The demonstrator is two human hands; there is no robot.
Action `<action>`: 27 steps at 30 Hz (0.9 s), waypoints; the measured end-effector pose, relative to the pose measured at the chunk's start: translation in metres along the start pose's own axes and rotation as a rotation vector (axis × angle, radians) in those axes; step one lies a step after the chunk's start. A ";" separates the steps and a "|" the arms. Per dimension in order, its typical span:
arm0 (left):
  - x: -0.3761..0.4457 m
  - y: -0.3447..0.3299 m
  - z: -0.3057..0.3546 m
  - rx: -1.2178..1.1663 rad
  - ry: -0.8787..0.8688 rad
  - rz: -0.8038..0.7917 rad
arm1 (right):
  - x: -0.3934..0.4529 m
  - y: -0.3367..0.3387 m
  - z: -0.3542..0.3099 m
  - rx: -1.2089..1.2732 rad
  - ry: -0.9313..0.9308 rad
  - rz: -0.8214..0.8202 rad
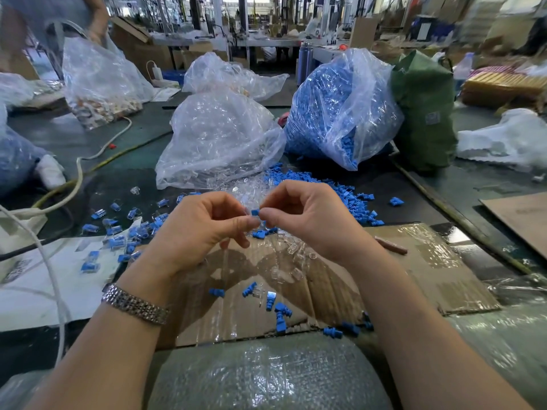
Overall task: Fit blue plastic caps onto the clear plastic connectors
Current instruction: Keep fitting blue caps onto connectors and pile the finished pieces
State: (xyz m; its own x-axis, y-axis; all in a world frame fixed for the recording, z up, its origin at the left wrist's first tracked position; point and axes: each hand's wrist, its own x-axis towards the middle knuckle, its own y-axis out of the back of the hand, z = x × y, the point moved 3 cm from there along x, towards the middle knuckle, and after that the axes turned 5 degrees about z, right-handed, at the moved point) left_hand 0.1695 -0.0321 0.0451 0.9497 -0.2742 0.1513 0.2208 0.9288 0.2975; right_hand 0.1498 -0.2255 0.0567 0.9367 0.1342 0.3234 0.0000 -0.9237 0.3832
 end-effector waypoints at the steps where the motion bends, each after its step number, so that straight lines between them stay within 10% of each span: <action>1: 0.000 0.000 0.001 -0.008 -0.011 0.004 | -0.001 -0.001 0.000 0.000 -0.002 -0.014; 27: -0.005 -0.010 0.012 -0.110 -0.128 0.100 | 0.002 0.004 0.001 0.293 -0.044 0.064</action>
State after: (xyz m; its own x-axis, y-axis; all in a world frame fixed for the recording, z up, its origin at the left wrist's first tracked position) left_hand 0.1599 -0.0427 0.0523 0.9336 -0.2025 0.2957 0.1568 0.9727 0.1711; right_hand 0.1523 -0.2292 0.0581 0.9524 0.0620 0.2984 0.0349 -0.9948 0.0954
